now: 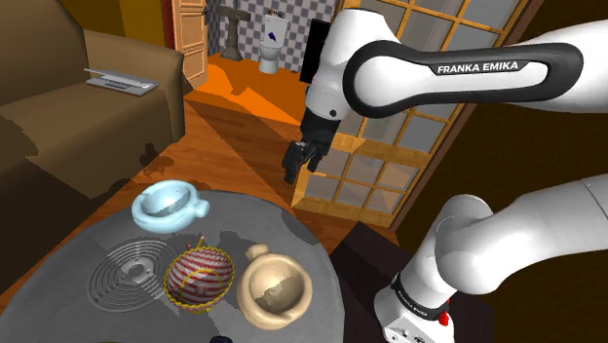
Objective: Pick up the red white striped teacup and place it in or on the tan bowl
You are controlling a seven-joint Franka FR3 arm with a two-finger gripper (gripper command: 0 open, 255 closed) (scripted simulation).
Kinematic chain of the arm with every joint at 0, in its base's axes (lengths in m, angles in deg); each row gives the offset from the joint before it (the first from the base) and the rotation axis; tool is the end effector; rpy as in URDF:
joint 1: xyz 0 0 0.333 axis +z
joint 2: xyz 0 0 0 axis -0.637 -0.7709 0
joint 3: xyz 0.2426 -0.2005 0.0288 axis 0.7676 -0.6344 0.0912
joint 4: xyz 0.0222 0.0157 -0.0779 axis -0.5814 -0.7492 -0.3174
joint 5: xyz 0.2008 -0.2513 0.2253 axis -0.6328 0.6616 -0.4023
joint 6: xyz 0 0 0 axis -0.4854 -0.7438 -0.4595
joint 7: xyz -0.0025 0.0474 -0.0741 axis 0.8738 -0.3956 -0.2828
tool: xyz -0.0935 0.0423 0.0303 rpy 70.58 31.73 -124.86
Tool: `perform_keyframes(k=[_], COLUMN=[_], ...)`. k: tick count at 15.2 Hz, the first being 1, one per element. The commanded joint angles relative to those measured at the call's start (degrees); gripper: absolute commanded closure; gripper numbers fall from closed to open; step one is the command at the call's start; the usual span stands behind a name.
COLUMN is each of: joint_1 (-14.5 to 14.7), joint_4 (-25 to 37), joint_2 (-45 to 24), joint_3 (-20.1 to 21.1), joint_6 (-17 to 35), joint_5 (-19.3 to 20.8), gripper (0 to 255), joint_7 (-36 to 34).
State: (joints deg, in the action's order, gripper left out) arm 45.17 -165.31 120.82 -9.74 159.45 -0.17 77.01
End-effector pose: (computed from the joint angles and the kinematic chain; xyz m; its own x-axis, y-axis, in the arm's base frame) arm 0.3525 0.1048 0.4826 0.9983 0.0124 0.0578 0.0171 -0.9964 -0.0829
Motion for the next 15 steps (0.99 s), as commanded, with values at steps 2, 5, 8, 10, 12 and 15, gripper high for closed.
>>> perform_keyframes(k=[2,5,8,10,12,15], joint_1=[1.2,2.4,3.4,4.0,4.4,5.0], joint_4=[-1.0,-1.2,-0.8,-0.1,0.9,2.9], joint_2=[-3.8,-8.4,-13.6,-17.4,-21.3,-27.6], joint_3=[2.3,4.9,7.5,9.2,10.9,13.2], joint_6=[5.1,10.1,15.1,18.4,21.6,26.2], joint_5=[-1.8,-3.4,-4.6,-5.0,-5.1,-4.3], gripper=[0,0,0,0,0,0], joint_7=[-2.0,-4.2,-6.5,-8.2,-9.9,-13.0])
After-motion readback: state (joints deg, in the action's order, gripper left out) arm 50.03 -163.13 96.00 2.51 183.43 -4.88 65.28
